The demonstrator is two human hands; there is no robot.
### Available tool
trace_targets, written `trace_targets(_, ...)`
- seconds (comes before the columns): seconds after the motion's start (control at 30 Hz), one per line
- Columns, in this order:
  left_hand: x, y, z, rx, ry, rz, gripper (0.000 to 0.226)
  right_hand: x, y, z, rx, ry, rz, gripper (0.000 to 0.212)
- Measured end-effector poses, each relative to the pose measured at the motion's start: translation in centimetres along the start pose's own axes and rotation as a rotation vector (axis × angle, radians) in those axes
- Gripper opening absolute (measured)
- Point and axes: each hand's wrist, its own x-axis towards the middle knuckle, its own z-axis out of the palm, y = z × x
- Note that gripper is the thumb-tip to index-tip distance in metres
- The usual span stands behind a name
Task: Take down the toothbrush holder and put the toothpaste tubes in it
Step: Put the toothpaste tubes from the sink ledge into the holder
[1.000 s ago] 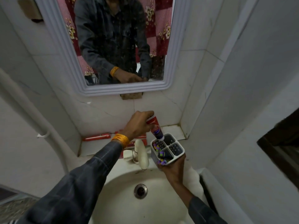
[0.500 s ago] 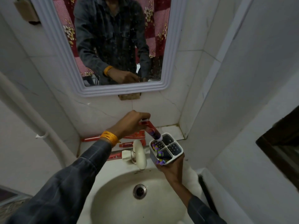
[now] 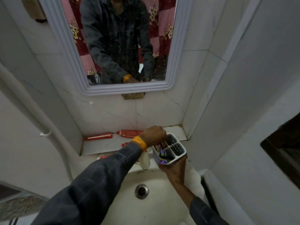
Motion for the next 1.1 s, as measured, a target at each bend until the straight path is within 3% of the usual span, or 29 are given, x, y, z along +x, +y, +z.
trace_targets(0.13, -0.3, -3.0, 1.0, -0.198, 0.039, -0.089, 0.031, 0.6, 2.0, 0.0, 0.008, -0.035, 0.055, 0.141)
trace_targets(0.27, -3.6, -9.3, 3.4, -0.379, 0.232, -0.35, 0.028, 0.7, 2.3, -0.2, -0.044, -0.04, 0.085, 0.135)
trace_targets(0.4, -5.4, -14.9, 7.9, -0.415, 0.127, -0.602, 0.033, 0.4, 2.0, 0.1, 0.022, -0.021, 0.05, 0.139)
trace_targets(0.53, -3.3, -15.7, 11.1, -0.361, 0.112, -0.586, 0.032, 0.8, 2.5, 0.1, 0.048, -0.057, 0.062, 0.123)
trace_targets(0.7, -1.8, -14.8, 12.2, -0.173, 0.071, -0.538, 0.031, 0.8, 3.4, 0.0, 0.052, -0.041, 0.071, 0.139)
trace_targets(0.83, -2.1, -15.3, 11.6, -0.182, 0.035, -0.534, 0.03, 0.2, 1.5, 0.3, 0.095, -0.059, 0.06, 0.116)
trace_targets(0.93, -2.5, -14.4, 9.4, -0.263, 0.14, -0.544, 0.029, 0.4, 2.1, 0.2, 0.139, -0.03, 0.104, 0.139)
trace_targets(1.03, -2.5, -12.7, 5.3, -0.602, 0.391, -0.569, 0.025, 0.4, 2.4, 0.1, 0.064, -0.015, 0.072, 0.136)
trace_targets(1.1, -2.1, -11.3, 2.1, -0.802, 0.483, -0.489, 0.028, 0.5, 2.0, 0.0, 0.038, -0.016, 0.063, 0.127)
